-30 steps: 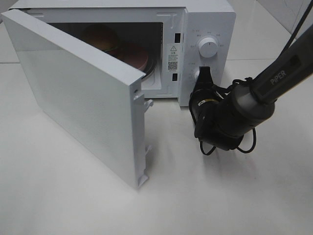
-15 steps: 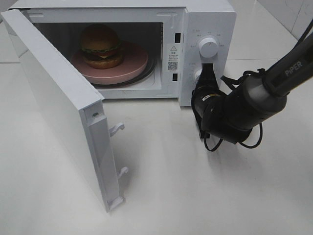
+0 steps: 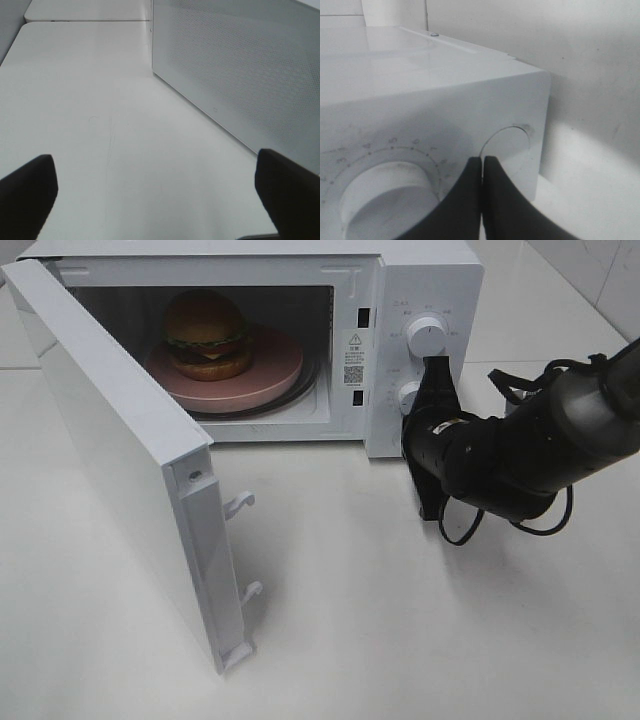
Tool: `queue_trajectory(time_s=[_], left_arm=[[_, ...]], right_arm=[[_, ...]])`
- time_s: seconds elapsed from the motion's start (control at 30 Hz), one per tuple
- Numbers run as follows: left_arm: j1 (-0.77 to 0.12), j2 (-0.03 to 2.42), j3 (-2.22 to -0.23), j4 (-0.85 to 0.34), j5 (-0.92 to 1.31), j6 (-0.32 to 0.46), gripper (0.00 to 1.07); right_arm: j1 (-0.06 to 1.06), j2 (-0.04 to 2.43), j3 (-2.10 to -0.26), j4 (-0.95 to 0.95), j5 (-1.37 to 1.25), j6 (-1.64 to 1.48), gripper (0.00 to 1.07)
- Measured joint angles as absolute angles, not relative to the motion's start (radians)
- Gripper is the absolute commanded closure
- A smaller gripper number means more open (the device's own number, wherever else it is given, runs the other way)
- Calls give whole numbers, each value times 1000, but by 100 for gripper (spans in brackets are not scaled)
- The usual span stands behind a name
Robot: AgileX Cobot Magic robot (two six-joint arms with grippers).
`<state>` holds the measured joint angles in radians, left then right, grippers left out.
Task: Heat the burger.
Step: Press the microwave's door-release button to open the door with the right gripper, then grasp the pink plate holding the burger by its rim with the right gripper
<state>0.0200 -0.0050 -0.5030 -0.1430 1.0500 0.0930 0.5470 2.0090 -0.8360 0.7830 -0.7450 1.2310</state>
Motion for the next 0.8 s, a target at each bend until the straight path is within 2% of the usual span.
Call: queue_trajectory(time_s=[0.37, 0.57, 0.63, 0.73, 0.8], left_arm=[[20, -5, -503, -143, 1050, 93, 7], [20, -5, -503, -143, 1050, 93, 7], [20, -5, -503, -143, 1050, 93, 7], [20, -5, -503, -143, 1050, 93, 7], [20, -5, -503, -143, 1050, 93, 7]], right_arm=[[546, 1863, -761, 737, -482, 1074, 107], [543, 1793, -760, 737, -314, 814, 107], [524, 1766, -760, 729, -189, 624, 107], [515, 1759, -760, 722, -156, 576, 107], [483, 1744, -777, 671, -26, 410, 107]])
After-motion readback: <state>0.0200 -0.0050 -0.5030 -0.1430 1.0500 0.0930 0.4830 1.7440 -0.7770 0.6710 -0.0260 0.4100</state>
